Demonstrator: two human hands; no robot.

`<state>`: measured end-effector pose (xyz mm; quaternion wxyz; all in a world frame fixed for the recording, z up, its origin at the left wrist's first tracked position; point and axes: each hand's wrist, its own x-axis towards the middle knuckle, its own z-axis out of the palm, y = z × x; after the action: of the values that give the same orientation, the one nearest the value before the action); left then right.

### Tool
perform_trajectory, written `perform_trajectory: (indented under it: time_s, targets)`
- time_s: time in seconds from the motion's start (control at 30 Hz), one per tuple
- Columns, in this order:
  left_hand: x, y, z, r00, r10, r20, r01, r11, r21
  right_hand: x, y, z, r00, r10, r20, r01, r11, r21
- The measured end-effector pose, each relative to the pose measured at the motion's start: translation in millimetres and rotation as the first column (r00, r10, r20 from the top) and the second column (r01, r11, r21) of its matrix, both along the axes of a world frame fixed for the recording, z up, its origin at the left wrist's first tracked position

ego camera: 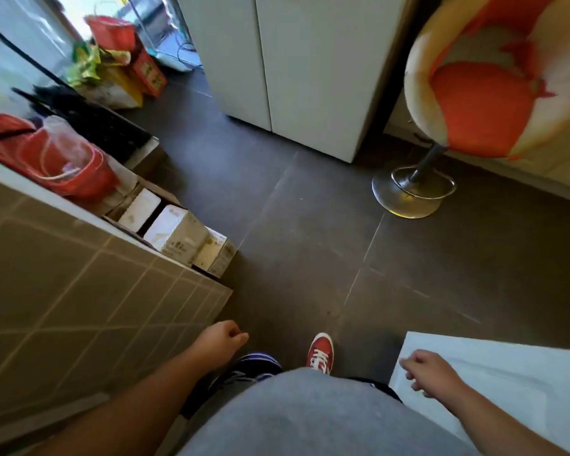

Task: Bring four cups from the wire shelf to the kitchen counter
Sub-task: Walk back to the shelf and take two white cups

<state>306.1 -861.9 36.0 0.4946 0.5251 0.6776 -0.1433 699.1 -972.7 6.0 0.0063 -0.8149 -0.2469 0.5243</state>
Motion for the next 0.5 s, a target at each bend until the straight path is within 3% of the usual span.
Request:
perform_trajectory:
  time_s: [0.23,0.37,0.5]
  targets:
    - [-31.6,59.5,-4.8,0.986,0.153,-0.061,-0.158,0.984,-0.084,-0.9,174.1,1.8,0.983,0.183,-0.034,-0.179,0.98,0.089]
    - [-49.4,113.1,-23.1,0.974,0.215,-0.066,-0.222,0.965,-0.136,-21.2,269.1,-3.3,0.983,0.181,-0.044,-0.173,0.975,0.142]
    - [-46.7,185.3,-38.3,0.979,0.173,-0.108,-0.186,0.976,-0.115,-26.8,340.2,8.1,0.984,0.18,0.0,-0.178,0.971,0.161]
